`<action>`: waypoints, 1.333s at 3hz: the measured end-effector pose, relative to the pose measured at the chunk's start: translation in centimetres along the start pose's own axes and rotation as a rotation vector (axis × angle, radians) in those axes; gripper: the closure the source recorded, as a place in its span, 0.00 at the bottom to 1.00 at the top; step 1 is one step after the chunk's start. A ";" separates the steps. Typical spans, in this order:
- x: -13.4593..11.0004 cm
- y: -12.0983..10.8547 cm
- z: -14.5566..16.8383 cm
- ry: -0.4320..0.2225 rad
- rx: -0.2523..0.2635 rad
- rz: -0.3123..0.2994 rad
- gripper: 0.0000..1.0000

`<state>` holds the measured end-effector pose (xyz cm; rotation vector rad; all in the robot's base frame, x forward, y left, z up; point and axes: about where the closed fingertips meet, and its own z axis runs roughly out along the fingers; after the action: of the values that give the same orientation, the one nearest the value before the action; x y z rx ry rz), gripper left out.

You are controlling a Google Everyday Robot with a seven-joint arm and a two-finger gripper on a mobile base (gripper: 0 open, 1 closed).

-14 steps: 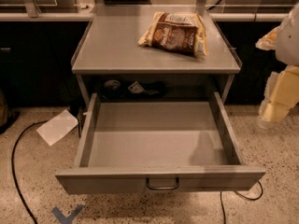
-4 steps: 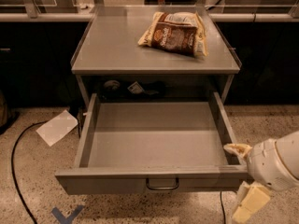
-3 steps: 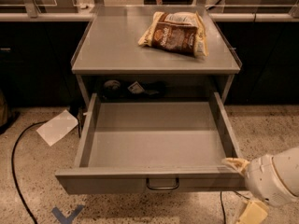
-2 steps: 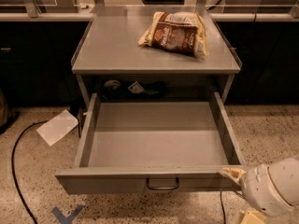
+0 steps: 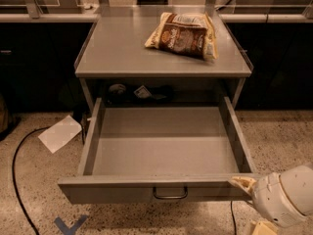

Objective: Close top drawer

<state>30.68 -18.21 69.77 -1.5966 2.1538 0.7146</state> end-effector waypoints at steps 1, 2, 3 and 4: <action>1.4 0.3 1.7 0.006 -0.059 0.033 0.00; 2.6 -0.1 3.3 0.013 -0.104 0.061 0.00; 3.0 -2.5 3.8 0.023 -0.085 0.049 0.00; 2.0 -5.8 2.8 0.014 -0.017 0.001 0.00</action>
Offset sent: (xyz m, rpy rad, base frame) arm -0.0050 -0.0045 -0.0687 0.0289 0.1895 0.0121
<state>35.64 -19.45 65.31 -1.6141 2.1640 0.7262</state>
